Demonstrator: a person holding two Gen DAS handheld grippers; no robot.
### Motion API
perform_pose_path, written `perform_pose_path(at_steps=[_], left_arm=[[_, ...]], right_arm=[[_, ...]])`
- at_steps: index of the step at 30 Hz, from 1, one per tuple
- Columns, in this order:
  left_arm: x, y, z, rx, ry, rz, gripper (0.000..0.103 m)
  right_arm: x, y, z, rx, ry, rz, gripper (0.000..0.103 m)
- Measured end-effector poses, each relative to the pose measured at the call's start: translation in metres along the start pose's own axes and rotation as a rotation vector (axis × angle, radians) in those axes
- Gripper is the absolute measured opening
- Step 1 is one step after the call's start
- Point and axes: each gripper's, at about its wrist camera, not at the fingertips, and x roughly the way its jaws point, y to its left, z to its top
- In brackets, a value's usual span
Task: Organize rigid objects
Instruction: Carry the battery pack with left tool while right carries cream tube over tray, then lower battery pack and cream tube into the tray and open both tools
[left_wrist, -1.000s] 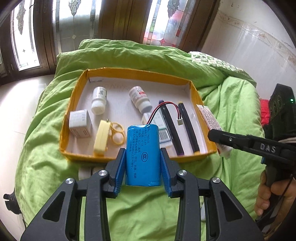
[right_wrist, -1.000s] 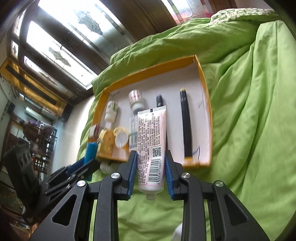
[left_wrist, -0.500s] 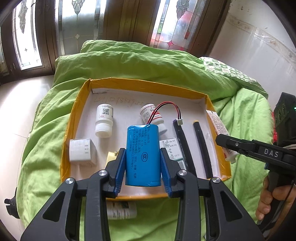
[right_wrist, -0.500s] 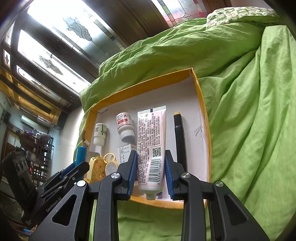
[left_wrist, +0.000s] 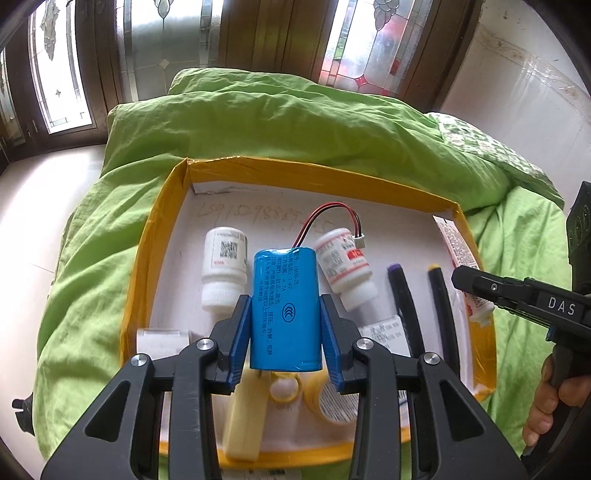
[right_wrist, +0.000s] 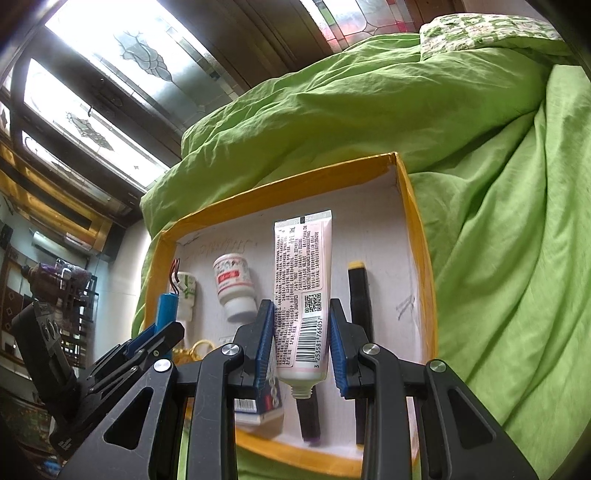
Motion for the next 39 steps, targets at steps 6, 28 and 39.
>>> perform_pose_path(at_steps=[6,28,39], left_arm=[[0.016,0.002,0.01,0.006,0.011,0.02,0.033],[0.052,0.001,0.014,0.052,0.039,0.071,0.033],[0.042,-0.001,0.017,0.032,0.027,0.051,0.051]], right_arm=[[0.017,0.0,0.014,-0.021,0.015,-0.026,0.026],[0.051,-0.003,0.024,-0.107,0.018,-0.11,0.026],[0.041,0.003,0.021,-0.089,-0.025,-0.121,0.039]])
